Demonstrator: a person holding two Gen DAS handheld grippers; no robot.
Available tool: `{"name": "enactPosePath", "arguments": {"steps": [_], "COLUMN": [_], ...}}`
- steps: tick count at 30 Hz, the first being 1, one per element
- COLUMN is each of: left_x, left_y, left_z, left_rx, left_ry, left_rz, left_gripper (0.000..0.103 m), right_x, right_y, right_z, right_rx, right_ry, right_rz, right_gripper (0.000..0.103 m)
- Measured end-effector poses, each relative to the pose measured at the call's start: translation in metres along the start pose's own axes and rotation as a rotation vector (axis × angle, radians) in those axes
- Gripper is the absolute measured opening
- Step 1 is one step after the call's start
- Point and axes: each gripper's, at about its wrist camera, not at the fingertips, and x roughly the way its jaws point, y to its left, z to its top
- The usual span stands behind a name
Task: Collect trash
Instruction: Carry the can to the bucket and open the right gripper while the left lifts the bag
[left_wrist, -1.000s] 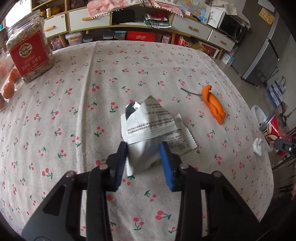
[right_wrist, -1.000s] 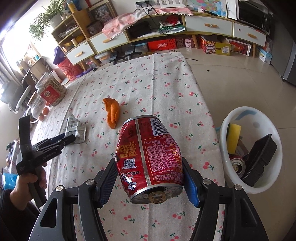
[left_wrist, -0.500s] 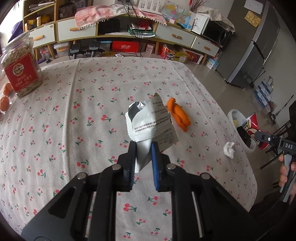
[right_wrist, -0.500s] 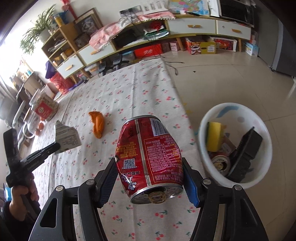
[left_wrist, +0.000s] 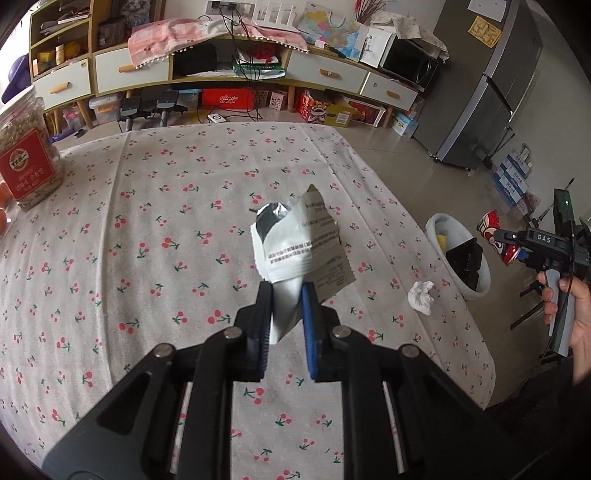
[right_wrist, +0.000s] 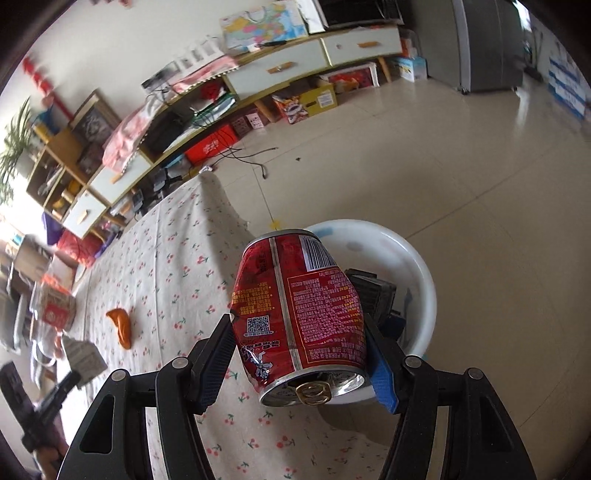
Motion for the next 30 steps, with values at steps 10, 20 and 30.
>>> {"name": "enactPosePath", "arguments": {"steps": [10, 20, 30], "left_x": [-0.003, -0.008, -0.019], "left_y": [0.01, 0.018, 0.006], "left_z": [-0.004, -0.004, 0.0], "left_rx": [-0.013, -0.033, -0.023], "left_ry": [0.008, 0.004, -0.01], "left_rz": [-0.001, -0.008, -0.04], "left_gripper": [0.017, 0.017, 0.017], "right_x": [0.043, 0.069, 0.058], "right_y": [0.007, -0.008, -0.015], "right_z": [0.022, 0.014, 0.011], "right_rx": [0.08, 0.068, 0.102], "right_ry": [0.062, 0.128, 0.114], "right_rz": [0.049, -0.115, -0.076], "right_gripper": [0.066, 0.066, 0.068]}}
